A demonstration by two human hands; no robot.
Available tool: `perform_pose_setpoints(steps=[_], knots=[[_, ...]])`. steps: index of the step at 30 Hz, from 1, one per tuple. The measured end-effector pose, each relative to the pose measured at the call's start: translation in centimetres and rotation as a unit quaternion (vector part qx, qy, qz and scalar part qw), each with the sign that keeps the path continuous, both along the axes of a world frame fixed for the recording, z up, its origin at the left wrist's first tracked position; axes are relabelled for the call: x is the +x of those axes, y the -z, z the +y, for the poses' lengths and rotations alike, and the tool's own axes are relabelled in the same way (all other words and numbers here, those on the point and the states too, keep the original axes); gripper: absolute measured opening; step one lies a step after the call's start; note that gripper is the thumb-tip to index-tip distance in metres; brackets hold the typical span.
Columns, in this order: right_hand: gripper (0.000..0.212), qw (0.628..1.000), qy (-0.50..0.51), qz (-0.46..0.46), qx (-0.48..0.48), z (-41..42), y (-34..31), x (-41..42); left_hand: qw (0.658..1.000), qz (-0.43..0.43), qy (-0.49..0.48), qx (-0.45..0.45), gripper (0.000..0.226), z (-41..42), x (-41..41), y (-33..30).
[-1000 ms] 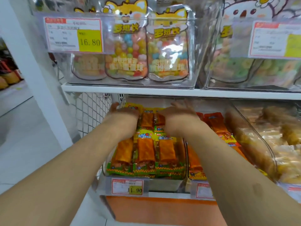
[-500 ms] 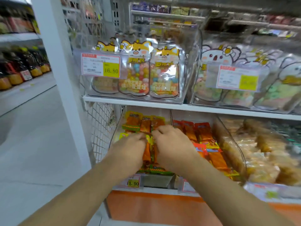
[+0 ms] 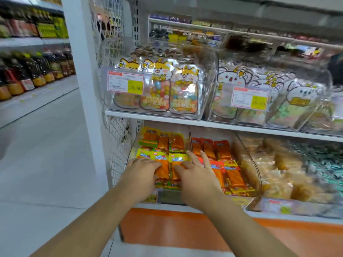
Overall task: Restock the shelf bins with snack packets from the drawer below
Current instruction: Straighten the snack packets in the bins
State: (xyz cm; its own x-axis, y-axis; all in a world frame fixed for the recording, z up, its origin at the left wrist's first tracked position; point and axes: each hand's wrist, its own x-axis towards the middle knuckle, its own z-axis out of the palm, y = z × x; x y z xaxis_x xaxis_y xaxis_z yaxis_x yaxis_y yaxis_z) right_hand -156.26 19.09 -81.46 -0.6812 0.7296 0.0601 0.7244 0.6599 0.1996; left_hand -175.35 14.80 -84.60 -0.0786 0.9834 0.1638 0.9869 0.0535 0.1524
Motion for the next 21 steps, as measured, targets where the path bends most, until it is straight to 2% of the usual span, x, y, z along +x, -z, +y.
perform_pose_setpoints(steps=[5, 9, 11, 16, 19, 21], knots=[[0.04, 1.0, 0.006, -0.004, 0.0, 0.7, -0.5, -0.7, 1.0, 0.007, 0.005, -0.024, 0.038, 0.4, -0.2, -0.5], [0.051, 1.0, 0.0, 0.012, 0.005, 1.3, -0.1, -0.9, 0.999, -0.033, 0.023, -0.007, 0.044, 0.7, -0.8, -0.6], [0.048, 1.0, -0.012, 0.001, -0.001, 1.5, 0.0, -0.9, 0.999, -0.038, 0.025, -0.019, 0.045, 0.6, -1.0, -0.7], [0.044, 1.0, -0.007, -0.004, -0.017, 1.6, -0.3, -1.1, 0.995, -0.062, 0.027, -0.071, 0.026, 0.5, -1.4, -0.6], [0.044, 1.0, -0.007, 0.014, -0.015, 1.6, -0.4, -1.1, 0.998, -0.044, 0.029, -0.04, 0.027, 0.5, -1.5, -1.1], [0.047, 0.999, -0.002, 0.032, -0.014, 1.7, -0.5, -1.3, 1.0, -0.005, 0.011, 0.009, 0.038, 1.0, -1.8, -2.0]])
